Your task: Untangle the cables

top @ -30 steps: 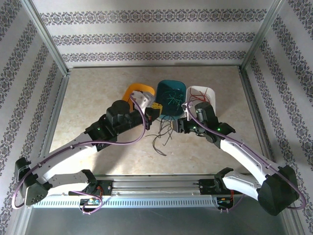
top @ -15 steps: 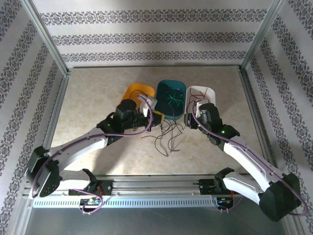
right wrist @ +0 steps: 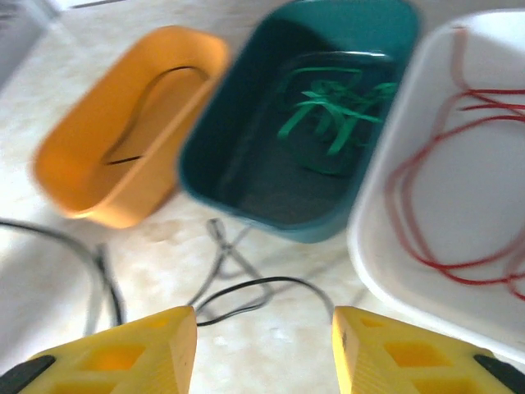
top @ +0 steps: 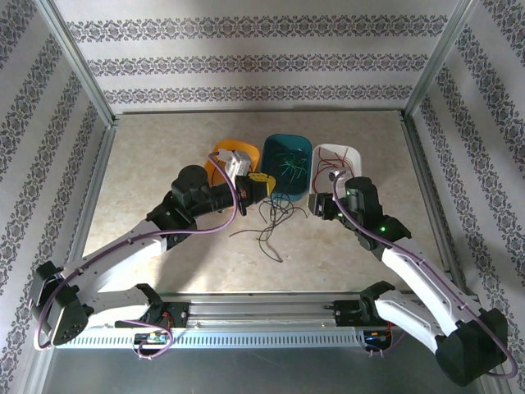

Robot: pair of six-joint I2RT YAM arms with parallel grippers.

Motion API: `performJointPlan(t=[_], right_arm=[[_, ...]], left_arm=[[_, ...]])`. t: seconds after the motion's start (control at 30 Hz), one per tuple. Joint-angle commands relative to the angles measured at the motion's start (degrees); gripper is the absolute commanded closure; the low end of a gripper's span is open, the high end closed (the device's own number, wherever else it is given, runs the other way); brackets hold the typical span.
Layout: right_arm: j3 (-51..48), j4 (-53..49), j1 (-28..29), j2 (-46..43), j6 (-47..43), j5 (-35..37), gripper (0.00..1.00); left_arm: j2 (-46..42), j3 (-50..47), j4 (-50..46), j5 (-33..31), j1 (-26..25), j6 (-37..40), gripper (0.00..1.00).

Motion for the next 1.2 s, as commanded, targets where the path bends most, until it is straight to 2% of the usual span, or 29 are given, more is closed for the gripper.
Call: performJointPlan(t=[0.0, 0.1, 0.2, 0.33, 0.63, 0.77, 1.0, 1.1, 1.17], right_arm=[[0.41, 1.28, 1.72, -1.73, -3.56, -16.37, 0.52], [0.61, 0.82, 4.94, -1.45, -3.16, -23.35, 0.52], [1.57, 1.14, 8.38, 0.71, -2.24, -25.62, 0.52], [4.08, 2.4, 11.4, 4.69, -3.11, -24.54, 0.52], [6.67, 7.38, 11.81, 11.07, -3.74, -21.04, 0.53], [5.09, 6.96, 9.78, 7.29, -3.38, -18.48, 0.52], [-3.31, 5.46, -0.67, -2.12, 2.16, -17.19, 0.5], [-6.08, 5.88, -1.64, -2.18, 3.13, -18.49, 0.47], [-7.02, 7.97, -1.43, -0.53, 3.98, -21.82, 0.47]], left_arm=[[1.0, 0.94, 2.69, -3.61, 0.32, 1.23, 1.0], [1.75, 1.2, 3.55, -3.21, 0.32, 0.61, 1.0], [2.04, 1.59, 3.47, -2.79, 0.32, 0.51, 1.0], [2.2, 2.07, 3.03, -2.66, 0.32, 0.57, 1.0], [2.19, 2.26, 4.65, -3.05, 0.15, -1.25, 1.0], [1.28, 1.82, 3.55, -4.59, 0.15, -0.33, 1.0], [0.57, 1.39, 2.31, -4.37, 0.15, 0.41, 1.0], [0.4, 1.48, 2.88, -4.38, 0.15, 0.43, 1.0], [0.4, 1.82, 3.26, -4.13, 0.1, 0.34, 1.0]])
